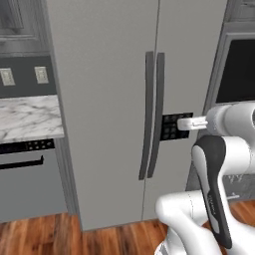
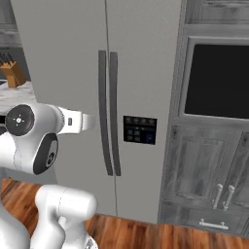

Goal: Take the donuts from the fridge and place them on the empty tray on the dining counter.

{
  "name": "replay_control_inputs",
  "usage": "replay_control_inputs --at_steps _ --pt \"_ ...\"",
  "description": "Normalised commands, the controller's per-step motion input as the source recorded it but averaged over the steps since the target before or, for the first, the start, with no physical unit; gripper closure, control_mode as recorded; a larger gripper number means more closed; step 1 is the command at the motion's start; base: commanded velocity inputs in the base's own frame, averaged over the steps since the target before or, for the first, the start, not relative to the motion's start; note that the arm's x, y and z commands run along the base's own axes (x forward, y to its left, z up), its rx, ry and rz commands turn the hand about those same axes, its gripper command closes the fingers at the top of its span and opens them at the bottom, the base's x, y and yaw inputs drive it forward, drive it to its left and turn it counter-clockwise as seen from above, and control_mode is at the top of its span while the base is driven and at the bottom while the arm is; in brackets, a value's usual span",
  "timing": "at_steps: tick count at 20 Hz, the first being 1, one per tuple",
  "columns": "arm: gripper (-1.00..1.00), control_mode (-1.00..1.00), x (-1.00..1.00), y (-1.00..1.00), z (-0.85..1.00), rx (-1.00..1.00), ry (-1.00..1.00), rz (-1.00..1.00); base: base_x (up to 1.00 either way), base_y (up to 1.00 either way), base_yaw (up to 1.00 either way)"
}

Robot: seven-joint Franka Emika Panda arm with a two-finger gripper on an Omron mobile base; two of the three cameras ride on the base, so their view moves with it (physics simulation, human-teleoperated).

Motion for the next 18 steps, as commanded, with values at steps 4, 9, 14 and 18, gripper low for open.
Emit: replay_control_inputs --at_steps 4,9,14,18 --pt "-1.00 1.00 0.00 0.00 0.00 0.00 0.00 0.00 -0.57 0.00 0.00" --pt "-1.00 1.00 0.00 0.00 0.00 0.00 0.00 0.00 -0.12 0.00 0.00" --pt "-1.00 1.00 0.00 0.00 0.00 0.00 0.00 0.00 0.05 0.00 0.00" --pt "-1.00 1.00 0.00 0.00 0.00 0.00 0.00 0.00 0.04 0.00 0.00"
